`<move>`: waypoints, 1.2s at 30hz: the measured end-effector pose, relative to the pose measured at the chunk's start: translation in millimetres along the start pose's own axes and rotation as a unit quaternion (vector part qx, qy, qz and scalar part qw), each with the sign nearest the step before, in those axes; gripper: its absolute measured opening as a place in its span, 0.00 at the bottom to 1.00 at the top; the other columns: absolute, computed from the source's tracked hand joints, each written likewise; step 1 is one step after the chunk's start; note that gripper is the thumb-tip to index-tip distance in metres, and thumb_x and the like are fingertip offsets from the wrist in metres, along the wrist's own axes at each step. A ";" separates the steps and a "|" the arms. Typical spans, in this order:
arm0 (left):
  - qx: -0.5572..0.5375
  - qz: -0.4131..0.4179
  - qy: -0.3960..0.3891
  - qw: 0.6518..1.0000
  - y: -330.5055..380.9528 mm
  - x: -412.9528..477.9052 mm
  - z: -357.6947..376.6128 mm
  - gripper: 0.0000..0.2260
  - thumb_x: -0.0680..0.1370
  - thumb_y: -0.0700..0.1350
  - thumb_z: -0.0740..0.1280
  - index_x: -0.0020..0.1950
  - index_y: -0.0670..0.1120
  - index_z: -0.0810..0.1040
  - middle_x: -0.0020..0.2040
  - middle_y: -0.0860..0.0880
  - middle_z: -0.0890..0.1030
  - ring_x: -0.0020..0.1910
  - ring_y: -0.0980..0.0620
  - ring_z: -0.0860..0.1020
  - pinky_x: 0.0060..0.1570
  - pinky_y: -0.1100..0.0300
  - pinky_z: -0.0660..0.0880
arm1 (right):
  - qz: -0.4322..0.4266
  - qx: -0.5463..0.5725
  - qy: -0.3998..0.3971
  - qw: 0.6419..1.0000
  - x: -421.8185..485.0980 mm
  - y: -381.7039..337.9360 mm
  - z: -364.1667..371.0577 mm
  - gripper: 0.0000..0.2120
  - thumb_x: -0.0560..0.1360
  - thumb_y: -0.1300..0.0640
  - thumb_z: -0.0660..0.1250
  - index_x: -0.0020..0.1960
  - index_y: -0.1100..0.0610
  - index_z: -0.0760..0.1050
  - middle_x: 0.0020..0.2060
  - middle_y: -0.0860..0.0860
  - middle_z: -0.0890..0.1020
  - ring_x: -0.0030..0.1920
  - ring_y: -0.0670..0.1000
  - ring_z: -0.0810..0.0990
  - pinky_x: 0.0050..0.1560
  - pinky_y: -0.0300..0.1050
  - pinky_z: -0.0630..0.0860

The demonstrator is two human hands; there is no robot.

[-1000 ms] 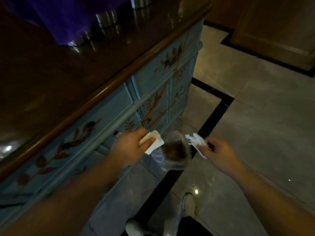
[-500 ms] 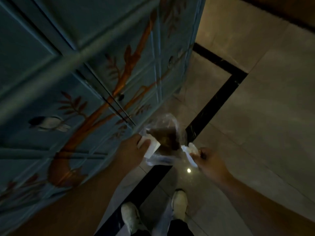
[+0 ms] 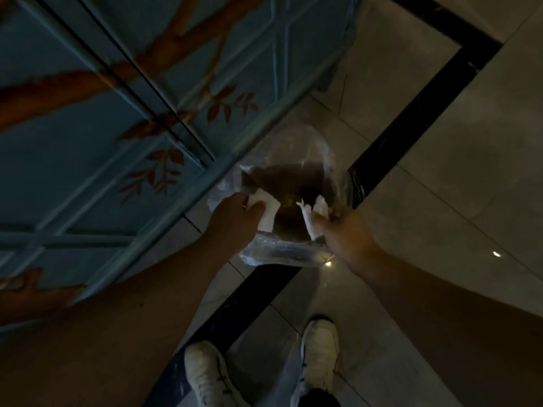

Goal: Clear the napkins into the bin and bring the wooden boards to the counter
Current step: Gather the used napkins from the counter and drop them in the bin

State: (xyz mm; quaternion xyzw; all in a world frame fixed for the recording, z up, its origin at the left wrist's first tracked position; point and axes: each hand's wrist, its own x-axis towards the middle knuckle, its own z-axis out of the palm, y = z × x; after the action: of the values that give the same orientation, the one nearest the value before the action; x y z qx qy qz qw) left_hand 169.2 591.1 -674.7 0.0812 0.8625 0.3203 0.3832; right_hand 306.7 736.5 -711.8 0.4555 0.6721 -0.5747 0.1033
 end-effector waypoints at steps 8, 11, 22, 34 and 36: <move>-0.004 -0.006 -0.032 0.999 -14.4 16.3 19.3 0.05 0.74 0.46 0.67 0.47 0.47 0.74 0.42 0.44 0.80 0.36 0.47 0.77 0.28 0.60 0.68 | 0.006 0.035 0.005 0.999 -5.0 14.8 1.0 0.10 0.76 0.54 0.67 0.56 0.57 0.75 0.42 0.54 0.81 0.31 0.46 0.78 0.26 0.35 0.72; 0.010 0.002 -0.033 0.999 -11.0 12.9 15.7 0.04 0.74 0.45 0.67 0.46 0.46 0.75 0.42 0.44 0.81 0.38 0.46 0.78 0.31 0.59 0.69 | 0.006 0.042 -0.015 0.999 -8.1 12.8 -5.8 0.06 0.76 0.55 0.68 0.51 0.53 0.74 0.39 0.52 0.81 0.26 0.42 0.78 0.31 0.38 0.74; 0.112 0.129 -0.037 0.985 95.1 -94.4 -53.6 0.05 0.76 0.47 0.65 0.50 0.47 0.77 0.41 0.53 0.78 0.47 0.49 0.78 0.49 0.56 0.74 | -0.051 -0.029 -0.034 0.998 -110.2 -78.6 -52.4 0.10 0.75 0.53 0.69 0.54 0.55 0.73 0.36 0.46 0.78 0.44 0.49 0.79 0.52 0.48 0.74; 0.384 0.501 0.018 0.775 297.2 -309.4 -190.8 0.16 0.75 0.55 0.60 0.54 0.45 0.74 0.49 0.43 0.78 0.48 0.41 0.78 0.43 0.47 0.77 | -0.276 -0.431 0.161 0.844 -352.6 -261.5 -187.3 0.29 0.72 0.39 0.62 0.69 0.51 0.66 0.61 0.53 0.75 0.55 0.56 0.78 0.46 0.52 0.80; 0.404 0.561 0.032 0.721 322.9 -346.6 -212.0 0.14 0.75 0.54 0.62 0.53 0.45 0.74 0.49 0.43 0.78 0.48 0.41 0.78 0.41 0.50 0.76 | -0.260 -0.447 0.188 0.835 -400.8 -280.7 -201.9 0.30 0.73 0.40 0.63 0.71 0.51 0.63 0.65 0.53 0.73 0.57 0.56 0.78 0.48 0.50 0.78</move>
State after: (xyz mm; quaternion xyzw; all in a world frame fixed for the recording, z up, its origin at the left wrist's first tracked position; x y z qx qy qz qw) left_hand 224.2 605.8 -158.8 0.6873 0.7185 0.1001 0.0361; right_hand 405.2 734.8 -191.7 0.2672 0.9560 -0.1202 0.0139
